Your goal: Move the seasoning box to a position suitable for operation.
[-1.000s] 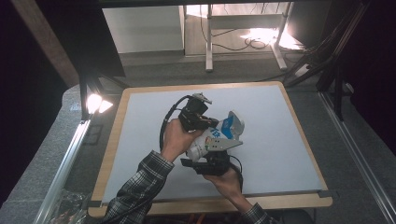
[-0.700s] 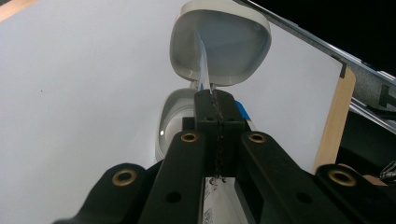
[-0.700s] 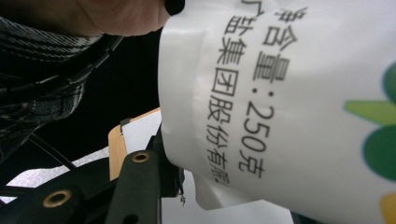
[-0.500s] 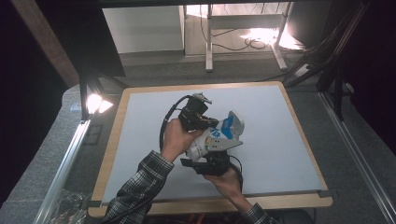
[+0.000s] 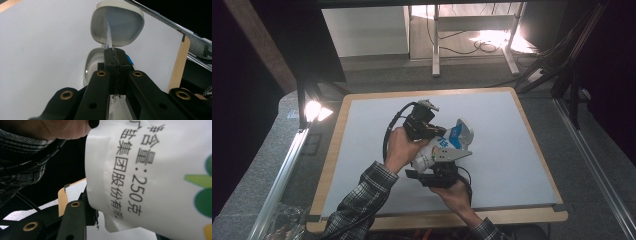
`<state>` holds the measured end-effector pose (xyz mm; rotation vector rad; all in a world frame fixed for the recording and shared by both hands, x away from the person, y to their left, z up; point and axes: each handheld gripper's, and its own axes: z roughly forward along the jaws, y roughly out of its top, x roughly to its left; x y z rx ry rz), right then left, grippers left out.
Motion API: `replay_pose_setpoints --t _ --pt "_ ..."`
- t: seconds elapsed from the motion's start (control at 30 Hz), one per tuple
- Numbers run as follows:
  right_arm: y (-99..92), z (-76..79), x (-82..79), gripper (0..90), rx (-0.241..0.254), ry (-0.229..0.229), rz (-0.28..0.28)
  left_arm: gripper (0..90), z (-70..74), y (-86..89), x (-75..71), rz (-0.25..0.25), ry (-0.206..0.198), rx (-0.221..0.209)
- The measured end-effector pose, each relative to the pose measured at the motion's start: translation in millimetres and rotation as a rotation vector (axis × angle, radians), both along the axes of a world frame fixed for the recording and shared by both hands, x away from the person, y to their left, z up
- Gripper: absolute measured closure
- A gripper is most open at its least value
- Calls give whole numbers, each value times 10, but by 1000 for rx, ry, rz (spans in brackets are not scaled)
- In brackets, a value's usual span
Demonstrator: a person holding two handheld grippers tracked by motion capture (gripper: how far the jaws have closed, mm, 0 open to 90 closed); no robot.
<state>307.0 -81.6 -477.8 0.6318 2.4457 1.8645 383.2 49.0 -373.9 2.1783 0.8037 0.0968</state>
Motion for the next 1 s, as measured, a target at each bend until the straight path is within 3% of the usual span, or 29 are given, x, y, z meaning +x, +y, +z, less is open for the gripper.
replay_pose_setpoints --t 0.53,1.0 --pt "1 -13 7 587 -3 1 4 900 -15 7 -4 0 -3 1" --pt "3 -53 27 580 -15 -2 4 900 -57 35 6 -8 -8 -26"
